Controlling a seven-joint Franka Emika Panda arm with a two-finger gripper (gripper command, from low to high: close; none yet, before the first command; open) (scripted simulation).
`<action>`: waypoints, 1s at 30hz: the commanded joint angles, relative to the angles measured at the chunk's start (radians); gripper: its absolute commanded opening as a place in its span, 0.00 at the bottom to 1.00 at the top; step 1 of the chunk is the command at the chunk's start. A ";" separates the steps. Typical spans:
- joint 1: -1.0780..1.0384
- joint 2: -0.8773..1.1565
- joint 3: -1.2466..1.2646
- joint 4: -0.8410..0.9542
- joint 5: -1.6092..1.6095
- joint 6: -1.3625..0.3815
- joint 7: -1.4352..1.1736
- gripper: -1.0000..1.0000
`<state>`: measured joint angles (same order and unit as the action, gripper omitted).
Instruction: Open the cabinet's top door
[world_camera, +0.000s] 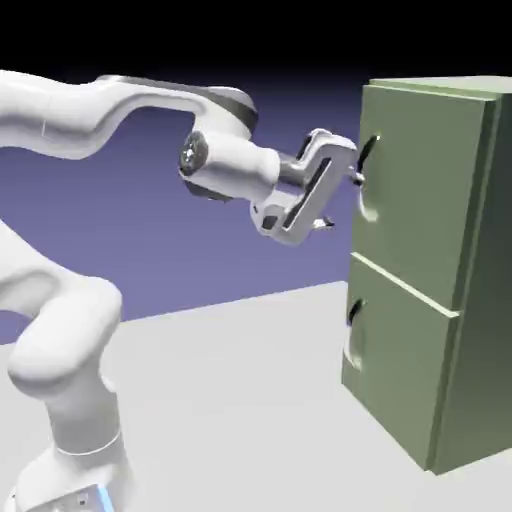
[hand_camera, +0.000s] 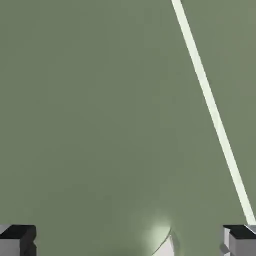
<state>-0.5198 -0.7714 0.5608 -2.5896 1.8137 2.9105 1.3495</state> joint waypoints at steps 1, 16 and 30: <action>-0.013 -0.005 0.013 0.005 0.044 -0.003 0.015 1.00; -0.204 -0.077 0.215 0.085 0.696 -0.049 0.234 1.00; -0.450 -0.034 0.422 0.234 1.077 -0.098 0.317 1.00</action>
<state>-0.9698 -0.8053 0.9822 -2.3554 2.8907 2.8125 1.6665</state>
